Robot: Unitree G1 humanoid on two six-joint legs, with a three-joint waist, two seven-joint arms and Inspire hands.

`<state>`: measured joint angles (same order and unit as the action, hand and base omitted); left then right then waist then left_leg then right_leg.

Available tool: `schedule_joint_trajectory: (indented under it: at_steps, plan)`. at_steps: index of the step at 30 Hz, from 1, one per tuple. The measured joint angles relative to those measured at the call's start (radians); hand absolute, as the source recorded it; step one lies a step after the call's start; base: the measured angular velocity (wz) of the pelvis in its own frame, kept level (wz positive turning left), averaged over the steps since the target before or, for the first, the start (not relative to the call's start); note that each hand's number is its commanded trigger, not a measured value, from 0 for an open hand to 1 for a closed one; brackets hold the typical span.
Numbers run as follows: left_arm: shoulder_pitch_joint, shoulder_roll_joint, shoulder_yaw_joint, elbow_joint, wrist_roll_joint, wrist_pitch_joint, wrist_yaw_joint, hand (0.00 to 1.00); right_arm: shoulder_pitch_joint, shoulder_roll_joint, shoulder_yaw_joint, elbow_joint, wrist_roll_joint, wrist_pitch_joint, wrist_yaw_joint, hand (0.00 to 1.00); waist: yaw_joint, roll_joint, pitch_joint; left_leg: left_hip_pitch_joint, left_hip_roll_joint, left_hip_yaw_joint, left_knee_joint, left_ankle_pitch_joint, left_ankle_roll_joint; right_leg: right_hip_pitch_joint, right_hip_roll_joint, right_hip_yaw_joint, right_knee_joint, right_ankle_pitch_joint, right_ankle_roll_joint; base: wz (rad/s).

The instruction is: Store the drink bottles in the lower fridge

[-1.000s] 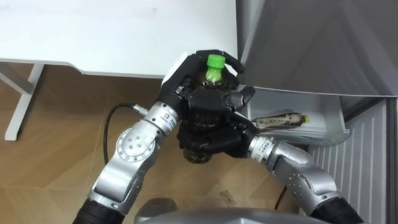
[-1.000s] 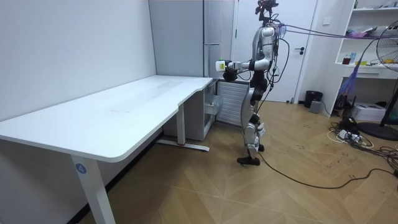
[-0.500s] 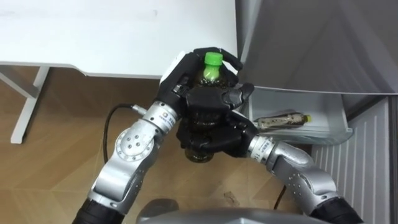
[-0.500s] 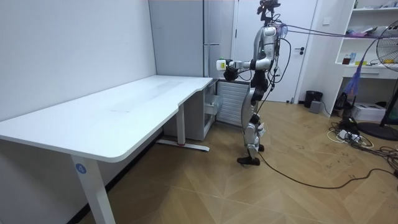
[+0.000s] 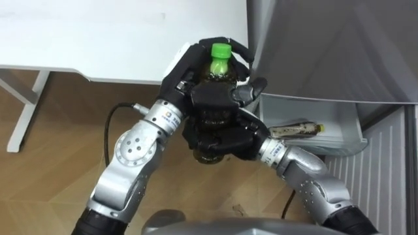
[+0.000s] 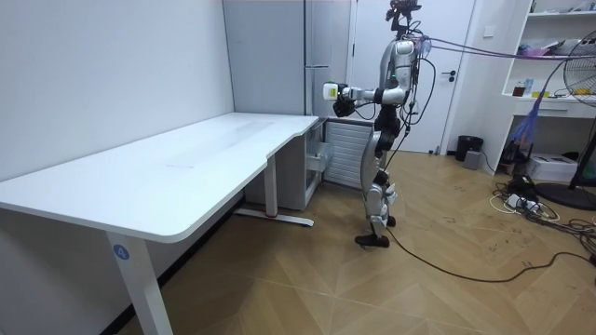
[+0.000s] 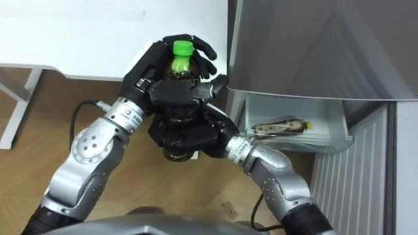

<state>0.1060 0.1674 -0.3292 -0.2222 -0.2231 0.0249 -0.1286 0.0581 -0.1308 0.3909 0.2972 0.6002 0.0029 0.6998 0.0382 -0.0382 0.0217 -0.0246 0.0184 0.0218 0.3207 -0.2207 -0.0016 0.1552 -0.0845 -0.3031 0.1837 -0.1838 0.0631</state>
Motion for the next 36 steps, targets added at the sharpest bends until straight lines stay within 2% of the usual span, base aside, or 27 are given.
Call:
schedule_joint_trajectory:
  at_steps: [6,8,11,13,26,36]
  plan:
    - [0.0,0.001,0.001,-0.008,0.0,0.0,-0.001,1.0,0.0,0.002,-0.004,0.0,-0.004,-0.009,0.005,1.0,0.009,0.019,-0.0002,-0.002,0.0,0.0,0.002,0.0,0.0,0.001,0.0,0.0,0.001,0.0,0.0,0.0]
    - [0.0,-0.001,0.001,-0.008,-0.001,0.0,-0.005,1.0,0.0,0.002,-0.015,0.0,-0.012,-0.01,0.01,1.0,0.014,0.026,-0.0022,-0.001,0.0,0.0,0.002,0.0,0.0,0.001,0.0,-0.001,0.001,0.0,0.0,0.0]
    - [0.0,-0.004,0.001,-0.008,-0.001,0.0,-0.007,1.0,0.0,0.003,-0.02,0.0,-0.02,-0.013,0.014,1.0,0.02,0.038,-0.0095,0.0,0.0,0.0,0.002,0.0,0.0,0.002,0.0,-0.002,0.001,0.0,0.0,0.0]
    - [0.001,-0.004,0.001,-0.008,-0.004,0.0,-0.008,1.0,0.001,0.006,-0.023,-0.001,-0.028,-0.013,0.017,1.0,0.021,0.04,-0.0108,0.003,0.0,0.0,0.0,0.0,0.0,0.002,-0.001,-0.001,0.001,0.0,0.0,0.0]
    - [0.001,-0.004,0.002,-0.008,-0.013,0.0,-0.014,1.0,0.001,0.007,-0.028,-0.002,-0.035,-0.013,0.023,1.0,0.021,0.03,-0.0121,0.006,0.0,0.002,-0.003,0.0,0.0,0.003,-0.001,0.0,0.002,0.0,0.0,0.0]
    - [0.001,0.012,0.014,-0.007,-0.093,0.0,-0.037,1.0,0.001,0.003,-0.02,-0.023,-0.035,-0.011,0.012,1.0,0.022,0.022,-0.0073,0.012,0.0,0.004,-0.001,0.0,0.0,0.011,-0.002,0.002,0.002,0.0,0.0,0.0]
